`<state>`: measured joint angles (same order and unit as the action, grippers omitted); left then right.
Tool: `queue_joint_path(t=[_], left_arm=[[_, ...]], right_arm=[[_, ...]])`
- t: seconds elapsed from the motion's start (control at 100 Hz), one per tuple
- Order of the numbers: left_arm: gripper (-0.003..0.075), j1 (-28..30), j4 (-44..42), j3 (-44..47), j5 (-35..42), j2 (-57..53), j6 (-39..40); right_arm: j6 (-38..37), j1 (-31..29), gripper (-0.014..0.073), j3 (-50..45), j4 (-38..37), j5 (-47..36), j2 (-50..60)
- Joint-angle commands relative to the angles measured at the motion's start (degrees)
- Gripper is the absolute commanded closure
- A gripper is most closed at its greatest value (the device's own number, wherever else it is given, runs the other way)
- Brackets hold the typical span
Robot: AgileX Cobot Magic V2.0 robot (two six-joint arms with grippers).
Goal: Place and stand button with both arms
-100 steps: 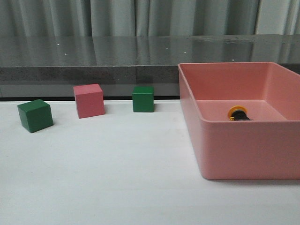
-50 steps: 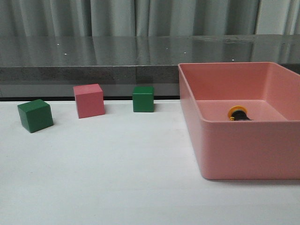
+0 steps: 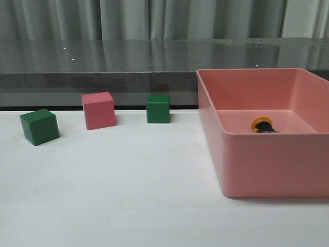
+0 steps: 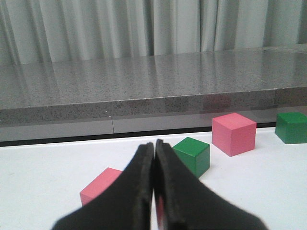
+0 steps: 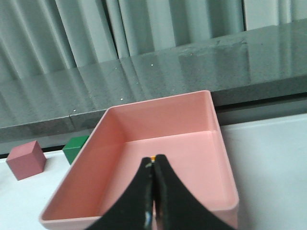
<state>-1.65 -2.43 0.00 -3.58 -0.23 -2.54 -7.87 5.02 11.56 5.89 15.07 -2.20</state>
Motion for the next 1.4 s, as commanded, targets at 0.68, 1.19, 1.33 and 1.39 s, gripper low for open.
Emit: queue_joint_path(t=[0.68, 1.19, 1.33, 1.39], left_arm=[[0.0740, 0.2, 0.5, 2.6, 4.5, -1.8, 0.4], [0.0740, 0.2, 0.5, 2.6, 4.5, -1.8, 0.4], [0.0740, 0.2, 0.5, 2.6, 4.5, -1.8, 0.4], [0.0740, 0.2, 0.5, 2.6, 4.5, -1.8, 0.4]], right_arm=[[12.3, 4.0, 0.0575, 51.7, 3.4, 19.1, -63.9], [15.4, 5.7, 0.0027, 52.9, 7.1, 14.2, -85.1], [15.4, 5.7, 0.0027, 52.9, 5.3, 10.3, -90.3], [15.4, 5.7, 0.0027, 52.9, 5.1, 8.9, -92.6]])
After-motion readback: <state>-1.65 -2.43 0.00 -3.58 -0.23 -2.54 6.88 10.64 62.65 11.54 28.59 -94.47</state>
